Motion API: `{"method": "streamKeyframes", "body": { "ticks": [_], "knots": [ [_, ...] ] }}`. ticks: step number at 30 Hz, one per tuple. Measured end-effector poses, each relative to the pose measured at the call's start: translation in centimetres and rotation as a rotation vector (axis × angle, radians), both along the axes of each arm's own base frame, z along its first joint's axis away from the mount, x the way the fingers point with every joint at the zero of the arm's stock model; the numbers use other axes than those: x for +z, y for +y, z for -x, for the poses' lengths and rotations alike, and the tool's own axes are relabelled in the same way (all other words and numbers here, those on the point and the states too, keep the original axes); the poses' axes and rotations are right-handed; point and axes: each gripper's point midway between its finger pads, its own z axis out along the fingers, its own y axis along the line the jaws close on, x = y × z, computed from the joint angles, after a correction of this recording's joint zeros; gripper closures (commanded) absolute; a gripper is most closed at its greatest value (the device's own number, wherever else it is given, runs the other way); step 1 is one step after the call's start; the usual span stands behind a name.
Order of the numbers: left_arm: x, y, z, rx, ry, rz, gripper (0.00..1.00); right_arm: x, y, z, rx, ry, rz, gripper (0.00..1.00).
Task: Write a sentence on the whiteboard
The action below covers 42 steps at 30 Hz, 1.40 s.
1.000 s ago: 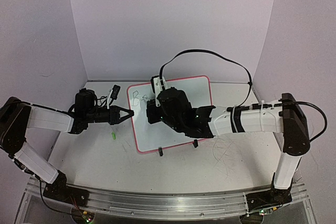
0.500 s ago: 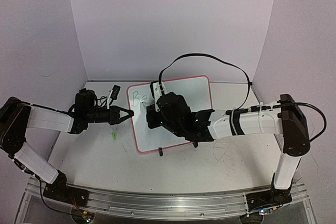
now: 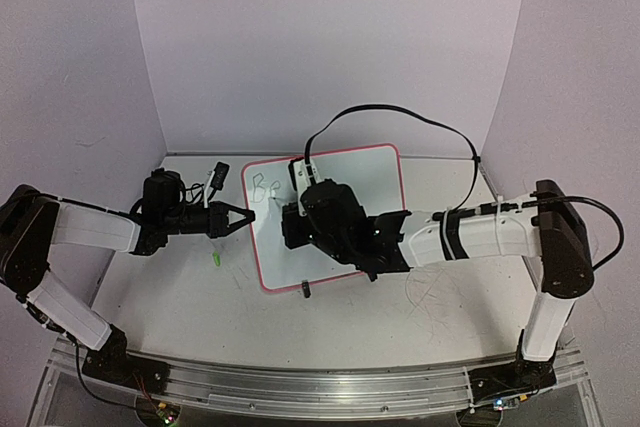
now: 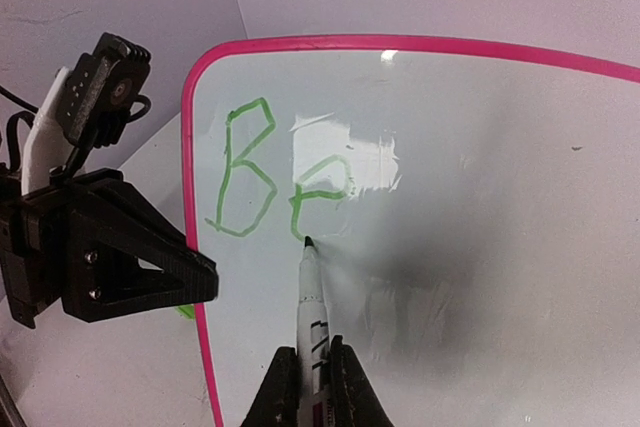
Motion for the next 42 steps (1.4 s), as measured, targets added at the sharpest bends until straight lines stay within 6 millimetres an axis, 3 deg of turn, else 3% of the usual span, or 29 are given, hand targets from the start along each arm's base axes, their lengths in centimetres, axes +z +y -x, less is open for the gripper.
{"method": "streamKeyframes", "body": {
  "ticks": [14, 21, 25, 32, 42],
  "knots": [
    [0.0, 0.0, 0.0, -0.002, -0.002, 0.0, 1.0, 0.7, -0.8, -0.2, -0.017, -0.033, 0.038, 1.0],
    [0.0, -0.1, 0.0, -0.004, -0.004, 0.0, 1.0, 4.7, -2.2, 1.3, 0.056, -0.091, 0.002, 1.0],
    [0.0, 0.0, 0.0, -0.003, -0.004, 0.0, 1.0, 6.5, -2.8, 1.1, 0.05, -0.119, -0.036, 1.0],
    [0.0, -0.1, 0.1, -0.003, -0.005, 0.0, 1.0, 5.9, -3.6, -0.3, 0.026, -0.121, 0.002, 1.0],
    [0.1, -0.1, 0.1, 0.001, -0.008, -0.002, 1.0, 3.7, -2.6, -1.0, 0.027, -0.098, 0.05, 1.0]
  ]
}}
